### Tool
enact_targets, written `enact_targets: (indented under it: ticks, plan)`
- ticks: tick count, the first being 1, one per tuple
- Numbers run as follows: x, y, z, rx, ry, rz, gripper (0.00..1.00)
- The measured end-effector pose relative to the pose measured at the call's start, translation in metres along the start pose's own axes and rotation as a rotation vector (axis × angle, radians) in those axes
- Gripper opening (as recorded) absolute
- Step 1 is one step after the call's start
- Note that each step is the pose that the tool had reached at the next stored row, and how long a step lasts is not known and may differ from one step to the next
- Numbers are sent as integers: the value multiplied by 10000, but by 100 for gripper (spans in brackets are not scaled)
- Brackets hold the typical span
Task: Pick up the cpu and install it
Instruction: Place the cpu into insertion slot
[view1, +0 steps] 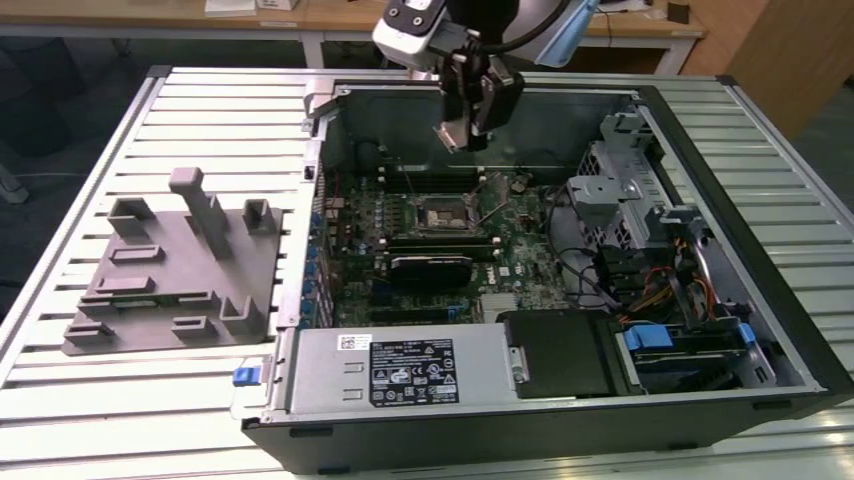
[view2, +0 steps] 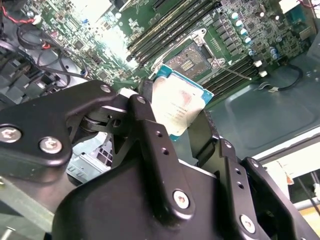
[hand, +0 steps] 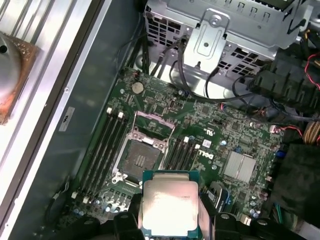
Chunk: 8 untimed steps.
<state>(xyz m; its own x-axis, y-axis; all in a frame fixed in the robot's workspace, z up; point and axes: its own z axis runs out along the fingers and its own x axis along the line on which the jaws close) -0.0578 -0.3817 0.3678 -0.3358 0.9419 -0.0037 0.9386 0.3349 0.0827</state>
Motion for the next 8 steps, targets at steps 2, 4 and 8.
enact_targets:
  ticks: [2, 4, 8]
  plan:
    - [0, 0, 0, 1, -12, 143, 53]
    - [0, 0, 1, 1, -24, 291, 53]
    - [0, 0, 2, 2, -47, 568, 53]
